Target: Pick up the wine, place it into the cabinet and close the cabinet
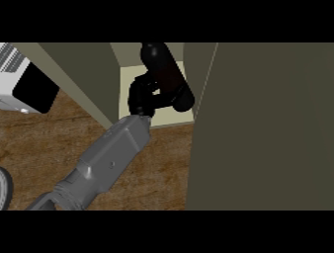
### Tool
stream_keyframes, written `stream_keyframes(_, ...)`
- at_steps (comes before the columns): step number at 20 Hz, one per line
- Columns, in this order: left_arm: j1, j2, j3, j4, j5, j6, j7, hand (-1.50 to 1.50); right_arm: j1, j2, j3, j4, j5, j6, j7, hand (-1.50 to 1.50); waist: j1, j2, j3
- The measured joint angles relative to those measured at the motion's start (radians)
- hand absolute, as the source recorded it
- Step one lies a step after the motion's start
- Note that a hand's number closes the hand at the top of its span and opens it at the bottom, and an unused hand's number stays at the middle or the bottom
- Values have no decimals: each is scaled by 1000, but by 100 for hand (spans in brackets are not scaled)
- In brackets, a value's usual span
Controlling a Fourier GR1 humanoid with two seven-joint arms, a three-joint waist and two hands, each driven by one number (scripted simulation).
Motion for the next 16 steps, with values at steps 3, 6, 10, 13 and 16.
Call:
stream_keyframes(3, -6, 1, -12, -12, 41, 23, -18, -150, -20, 6, 4, 7, 10, -11, 7, -150, -5, 2, 0)
stream_keyframes(6, -16, 0, -15, -20, 86, 39, -36, -150, -20, 6, 8, 1, 11, -12, 10, -150, -9, 1, 0)
stream_keyframes(10, -25, 0, -29, -19, 133, 52, -64, -150, -14, 0, 0, 11, 6, -8, 5, -150, -4, 1, 0)
stream_keyframes(13, -28, 0, -48, -16, 163, 68, -80, -150, -18, 0, -1, 8, 5, -10, 7, -150, -5, 1, 1)
stream_keyframes(16, -46, 0, -67, 2, 178, 88, -88, -150, -10, 4, -2, 9, 5, -10, -4, -150, -3, 1, 1)
